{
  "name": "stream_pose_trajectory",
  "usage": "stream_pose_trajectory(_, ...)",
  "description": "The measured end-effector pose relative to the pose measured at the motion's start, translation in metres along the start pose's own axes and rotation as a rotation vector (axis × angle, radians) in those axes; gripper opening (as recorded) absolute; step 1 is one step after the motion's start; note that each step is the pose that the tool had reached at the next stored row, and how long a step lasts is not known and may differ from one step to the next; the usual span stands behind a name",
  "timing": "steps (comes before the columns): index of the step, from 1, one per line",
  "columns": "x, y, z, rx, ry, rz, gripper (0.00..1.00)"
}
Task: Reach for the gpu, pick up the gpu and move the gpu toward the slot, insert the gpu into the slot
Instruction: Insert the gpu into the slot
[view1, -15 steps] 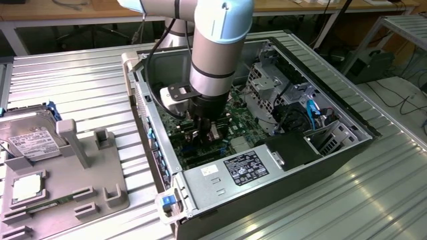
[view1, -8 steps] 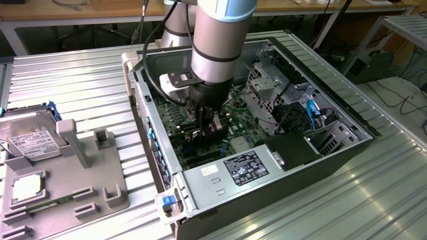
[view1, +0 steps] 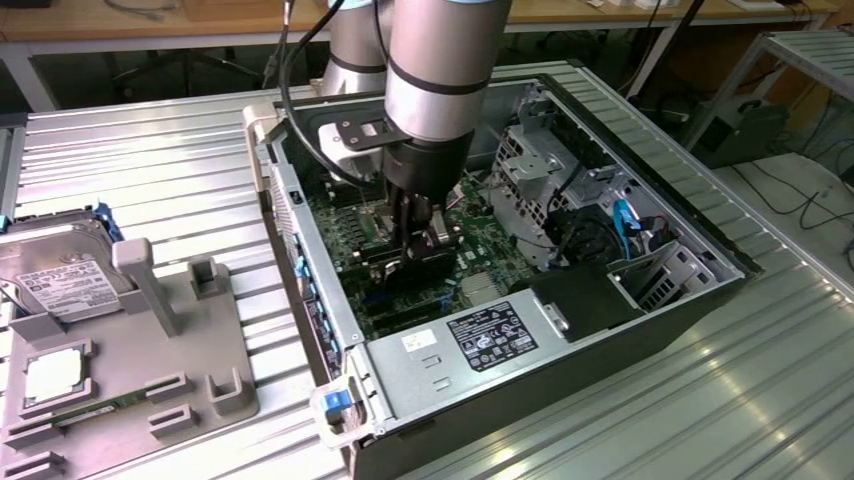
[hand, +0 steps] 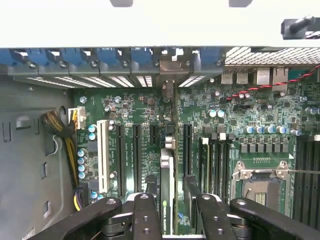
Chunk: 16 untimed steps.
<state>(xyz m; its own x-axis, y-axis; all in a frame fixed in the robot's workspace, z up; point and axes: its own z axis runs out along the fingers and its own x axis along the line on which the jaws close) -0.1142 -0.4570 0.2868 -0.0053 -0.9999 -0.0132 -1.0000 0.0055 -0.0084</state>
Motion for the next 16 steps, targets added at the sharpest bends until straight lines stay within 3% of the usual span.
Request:
stream_pose_trajectory(3,0.0000,0.0000,0.0000,0.0001,0.0000,0.000,0.34)
stream_pose_trajectory(7,0.0000,0.0000,-0.0001,0.0000,0.0002,0.000,0.11)
stream_pose_trajectory(16,0.0000,0.0000,-0.0001,0.0000,0.0001,0.000,0.11)
